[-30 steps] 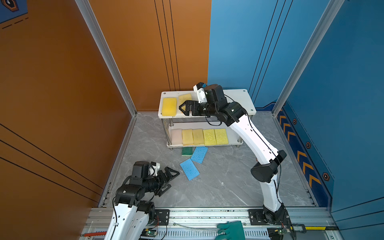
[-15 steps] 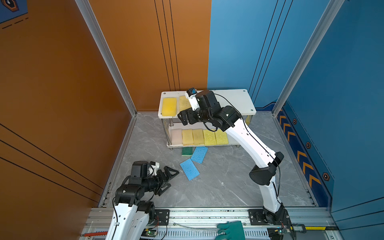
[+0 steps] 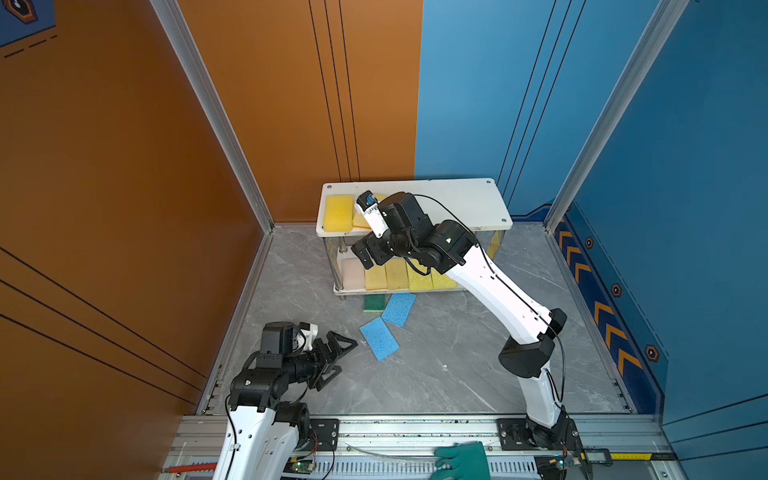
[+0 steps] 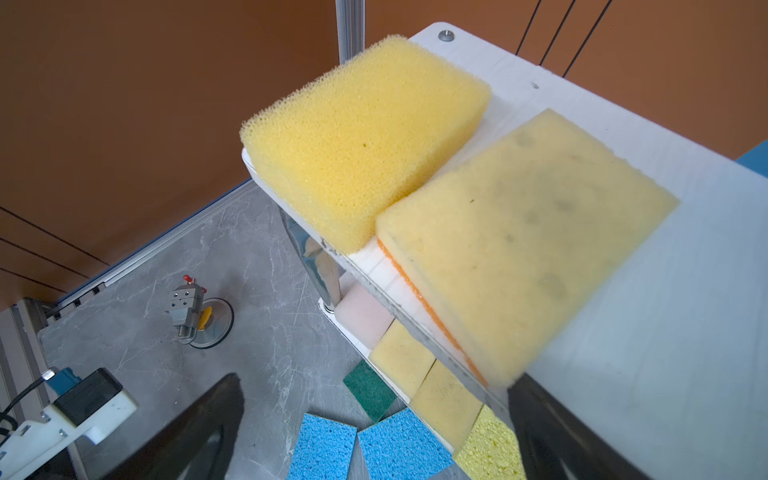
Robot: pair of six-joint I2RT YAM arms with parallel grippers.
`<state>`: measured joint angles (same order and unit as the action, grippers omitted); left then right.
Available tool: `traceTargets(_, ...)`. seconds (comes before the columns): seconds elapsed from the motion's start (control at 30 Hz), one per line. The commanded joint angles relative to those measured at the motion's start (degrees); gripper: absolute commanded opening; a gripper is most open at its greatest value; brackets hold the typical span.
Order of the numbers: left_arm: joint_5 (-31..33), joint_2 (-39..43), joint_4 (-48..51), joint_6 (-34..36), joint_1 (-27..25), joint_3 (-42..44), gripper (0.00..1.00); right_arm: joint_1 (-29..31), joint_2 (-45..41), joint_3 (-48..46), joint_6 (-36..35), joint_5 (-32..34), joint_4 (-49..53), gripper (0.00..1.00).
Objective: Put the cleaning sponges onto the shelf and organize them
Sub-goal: 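Lay the sponge flat and push it against the other yellow sponge, then open the right gripper and draw it back down toward the table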
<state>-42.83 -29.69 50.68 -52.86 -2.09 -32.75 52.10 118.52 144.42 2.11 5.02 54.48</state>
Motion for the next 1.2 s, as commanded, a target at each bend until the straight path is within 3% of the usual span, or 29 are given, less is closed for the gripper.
traceTargets(0.0, -1.4, 0.2, 0.5, 1.3, 0.7, 0.1, 0.98, -0.3, -4.7, -1.4, 0.4, 1.6, 2.2, 1.00)
traceTargets(0.17, -1.5, -0.1, 0.5, 1.7, 1.2, 0.5, 0.98, -3.0, -7.4, -2.4, 5.7, -2.4, 1.3, 1.00)
traceTargets(0.37, -1.6, -1.5, 0.6, 2.7, 1.7, 0.0, 0.98, -11.4, -6.8, -3.9, 22.9, -15.8, -6.3, 1.00)
traceTargets(0.53, -1.9, -1.6, 0.5, 2.7, 2.0, -0.4, 0.98, -15.1, -4.0, -3.9, 30.9, -20.9, -9.7, 1.00)
traceTargets(1.17, -3.5, -0.3, 0.6, 2.2, 2.6, 0.2, 0.98, -15.0, 7.1, 0.2, 39.3, -26.9, -17.7, 1.00)
